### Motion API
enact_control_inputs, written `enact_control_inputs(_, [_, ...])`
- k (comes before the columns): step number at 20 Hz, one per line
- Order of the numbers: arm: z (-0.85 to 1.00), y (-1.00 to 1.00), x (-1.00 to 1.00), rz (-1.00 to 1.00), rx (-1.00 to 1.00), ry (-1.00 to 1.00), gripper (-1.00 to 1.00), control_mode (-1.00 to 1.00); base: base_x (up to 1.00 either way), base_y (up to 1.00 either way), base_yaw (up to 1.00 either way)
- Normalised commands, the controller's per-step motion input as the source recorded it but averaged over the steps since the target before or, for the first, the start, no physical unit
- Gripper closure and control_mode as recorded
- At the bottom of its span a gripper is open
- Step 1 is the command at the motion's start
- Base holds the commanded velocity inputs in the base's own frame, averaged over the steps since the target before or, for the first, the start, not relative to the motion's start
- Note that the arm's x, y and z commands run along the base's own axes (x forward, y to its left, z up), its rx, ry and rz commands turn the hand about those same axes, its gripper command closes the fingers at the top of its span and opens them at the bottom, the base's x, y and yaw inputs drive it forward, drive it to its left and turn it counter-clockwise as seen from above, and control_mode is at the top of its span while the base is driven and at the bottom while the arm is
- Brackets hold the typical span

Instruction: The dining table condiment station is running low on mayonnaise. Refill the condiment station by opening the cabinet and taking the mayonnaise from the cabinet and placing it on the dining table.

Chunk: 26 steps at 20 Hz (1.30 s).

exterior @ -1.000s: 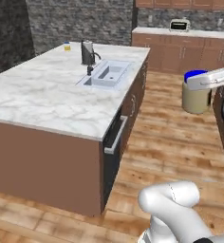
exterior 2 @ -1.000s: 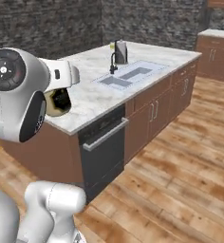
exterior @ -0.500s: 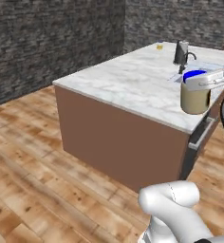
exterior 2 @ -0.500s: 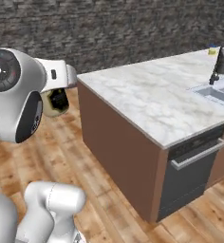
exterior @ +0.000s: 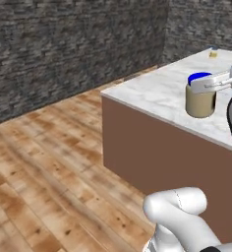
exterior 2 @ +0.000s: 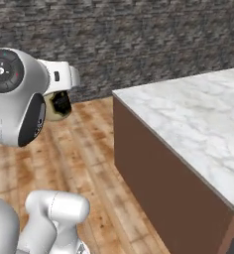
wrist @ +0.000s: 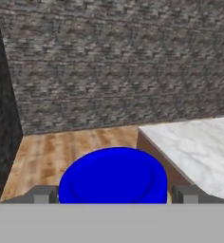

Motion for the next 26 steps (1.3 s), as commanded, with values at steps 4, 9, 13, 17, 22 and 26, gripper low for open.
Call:
enact_control_inputs(4, [0.0,0.0,0.0,0.0,0.0,0.0,1.0,1.0,1.0,0.81,0.17])
enact_control_inputs(9, [0.0,0.0,0.0,0.0,0.0,0.0,1.0,1.0,1.0,0.8,0.04])
enact_control_inputs(13, [0.0,0.0,0.0,0.0,0.0,0.0,1.0,1.0,1.0,0.99,-0.15])
enact_control_inputs(17, [0.0,0.0,0.0,0.0,0.0,0.0,1.0,1.0,1.0,1.0,-0.37])
enact_control_inputs(22, [0.0,0.0,0.0,0.0,0.0,0.0,1.0,1.0,1.0,1.0,-0.5])
enact_control_inputs(26, [0.0,0.0,0.0,0.0,0.0,0.0,1.0,1.0,1.0,1.0,-0.54])
